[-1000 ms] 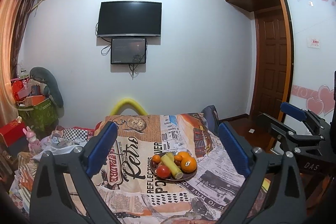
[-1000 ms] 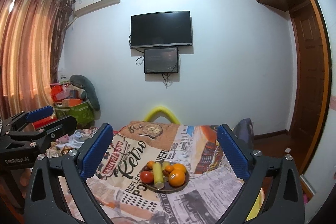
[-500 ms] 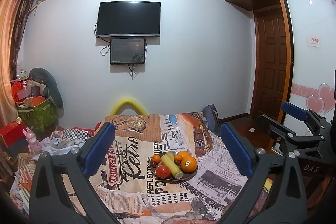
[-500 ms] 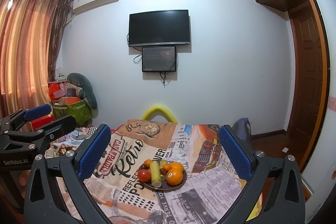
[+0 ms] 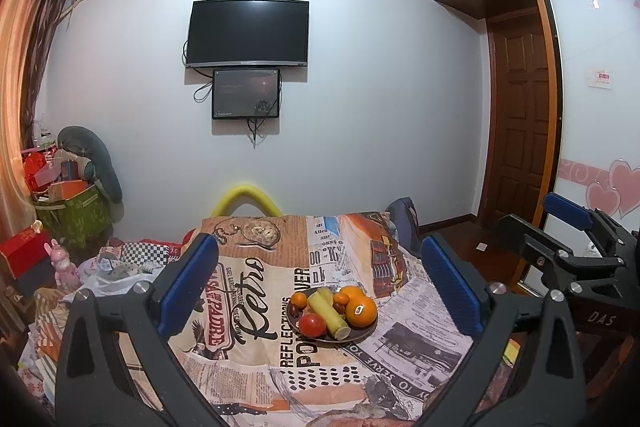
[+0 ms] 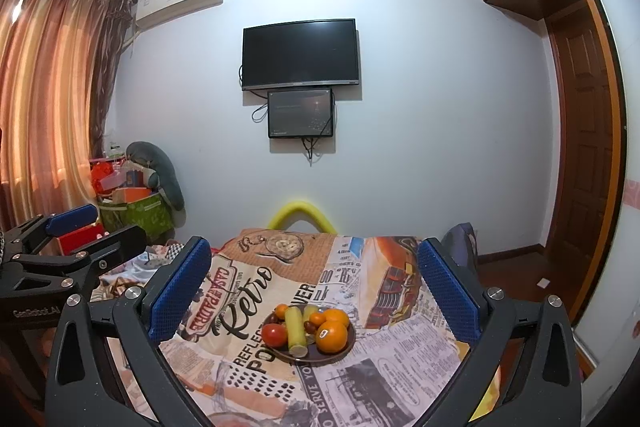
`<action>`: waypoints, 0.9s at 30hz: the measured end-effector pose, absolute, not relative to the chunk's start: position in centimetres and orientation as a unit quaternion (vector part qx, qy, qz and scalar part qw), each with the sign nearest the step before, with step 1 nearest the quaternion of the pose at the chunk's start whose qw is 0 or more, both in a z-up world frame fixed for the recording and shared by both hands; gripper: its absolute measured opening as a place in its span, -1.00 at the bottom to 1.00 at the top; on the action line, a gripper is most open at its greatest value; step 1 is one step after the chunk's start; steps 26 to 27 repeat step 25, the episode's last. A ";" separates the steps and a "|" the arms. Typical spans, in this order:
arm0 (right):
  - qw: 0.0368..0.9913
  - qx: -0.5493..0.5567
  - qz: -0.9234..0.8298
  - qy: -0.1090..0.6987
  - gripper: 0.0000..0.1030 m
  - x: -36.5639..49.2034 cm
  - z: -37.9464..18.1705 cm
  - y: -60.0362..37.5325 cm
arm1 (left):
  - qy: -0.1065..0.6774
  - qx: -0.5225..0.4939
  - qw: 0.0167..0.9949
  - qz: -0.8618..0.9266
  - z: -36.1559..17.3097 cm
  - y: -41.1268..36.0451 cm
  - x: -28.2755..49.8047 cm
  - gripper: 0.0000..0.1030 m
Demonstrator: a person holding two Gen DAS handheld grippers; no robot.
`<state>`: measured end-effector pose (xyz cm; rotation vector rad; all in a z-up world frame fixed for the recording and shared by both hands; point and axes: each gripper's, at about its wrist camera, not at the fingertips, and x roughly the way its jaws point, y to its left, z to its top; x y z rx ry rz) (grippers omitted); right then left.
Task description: Organize fruits
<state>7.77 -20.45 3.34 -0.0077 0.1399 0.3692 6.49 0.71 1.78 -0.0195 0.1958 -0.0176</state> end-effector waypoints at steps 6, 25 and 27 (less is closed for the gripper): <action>0.981 -0.002 0.183 0.069 1.00 7.8 3.5 -20.5 | 0.097 -0.011 0.995 -0.013 1.9 0.9 6.5 1.00; 0.982 0.000 0.178 0.068 1.00 8.1 3.6 -20.6 | 0.104 -0.006 0.994 -0.023 1.5 0.5 6.5 1.00; 0.982 0.000 0.178 0.068 1.00 8.1 3.6 -20.6 | 0.104 -0.006 0.994 -0.023 1.5 0.5 6.5 1.00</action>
